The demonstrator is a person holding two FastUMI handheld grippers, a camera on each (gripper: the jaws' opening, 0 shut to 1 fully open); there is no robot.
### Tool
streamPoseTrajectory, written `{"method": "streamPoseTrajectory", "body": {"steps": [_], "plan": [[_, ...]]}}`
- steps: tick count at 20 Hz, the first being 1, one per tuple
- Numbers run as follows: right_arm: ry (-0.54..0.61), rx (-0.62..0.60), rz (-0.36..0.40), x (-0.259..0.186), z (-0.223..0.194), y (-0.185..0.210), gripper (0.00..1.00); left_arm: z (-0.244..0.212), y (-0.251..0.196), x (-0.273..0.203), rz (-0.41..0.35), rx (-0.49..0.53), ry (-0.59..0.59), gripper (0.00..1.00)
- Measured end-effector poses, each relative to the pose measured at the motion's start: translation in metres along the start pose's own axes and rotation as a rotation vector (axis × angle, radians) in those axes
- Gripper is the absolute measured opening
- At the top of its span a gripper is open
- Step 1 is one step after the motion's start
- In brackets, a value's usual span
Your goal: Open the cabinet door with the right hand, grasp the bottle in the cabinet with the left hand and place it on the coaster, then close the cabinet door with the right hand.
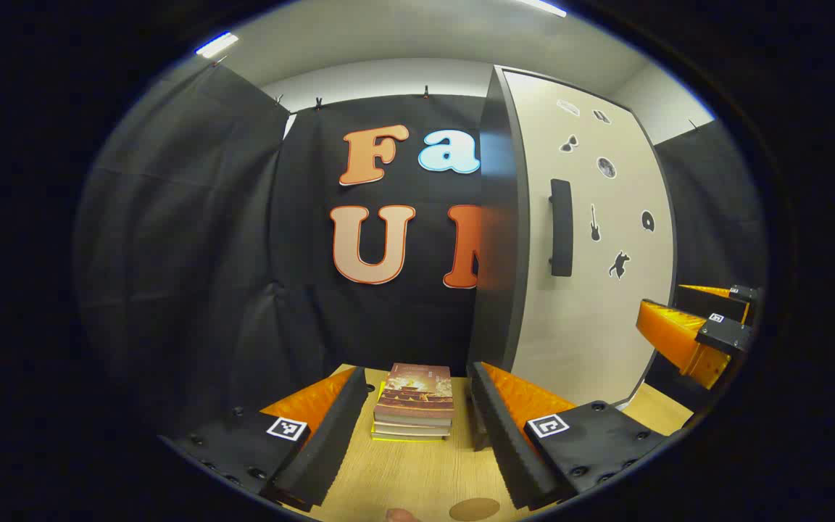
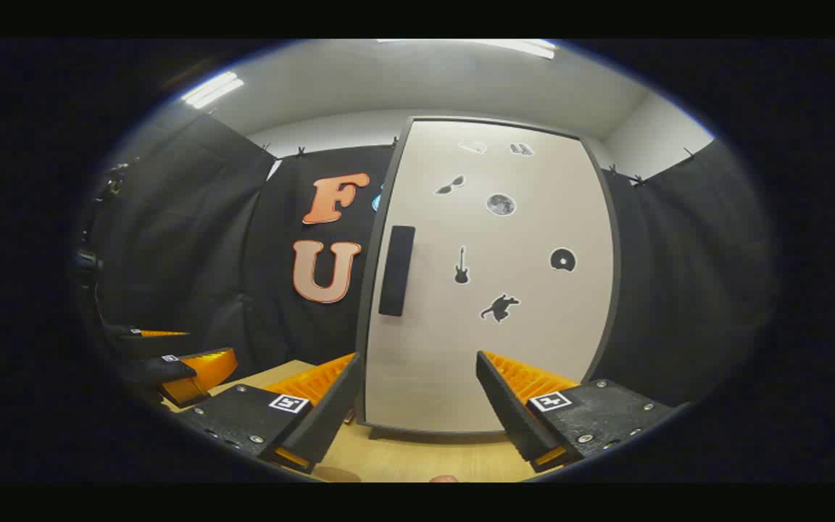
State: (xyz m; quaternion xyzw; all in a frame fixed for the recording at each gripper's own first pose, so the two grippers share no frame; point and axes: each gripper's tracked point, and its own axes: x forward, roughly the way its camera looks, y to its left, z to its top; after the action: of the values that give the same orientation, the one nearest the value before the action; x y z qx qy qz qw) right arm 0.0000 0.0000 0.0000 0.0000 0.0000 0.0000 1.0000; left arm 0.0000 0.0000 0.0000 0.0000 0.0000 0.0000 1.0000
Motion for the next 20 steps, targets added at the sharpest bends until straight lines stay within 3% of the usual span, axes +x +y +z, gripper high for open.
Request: {"method": "streamPoseTrajectory", "body": {"steps": [7,15,20], "plan": [[-0.019,-0.055,-0.068,0.031,0.010,0.005,0.95,0.035,0.004,0.034,-0.043,0.058,-0.070,0.95],[0.004,-0.007,-0.079,0.054,0.007,0.013,0.95,0.033,0.003,0.052,-0.072,0.030,-0.052,0.94],[-0.043,-0.005,-0.103,0.086,0.030,0.008,0.95,0.026,0.013,0.053,-0.059,0.035,-0.038,0.94]]}}
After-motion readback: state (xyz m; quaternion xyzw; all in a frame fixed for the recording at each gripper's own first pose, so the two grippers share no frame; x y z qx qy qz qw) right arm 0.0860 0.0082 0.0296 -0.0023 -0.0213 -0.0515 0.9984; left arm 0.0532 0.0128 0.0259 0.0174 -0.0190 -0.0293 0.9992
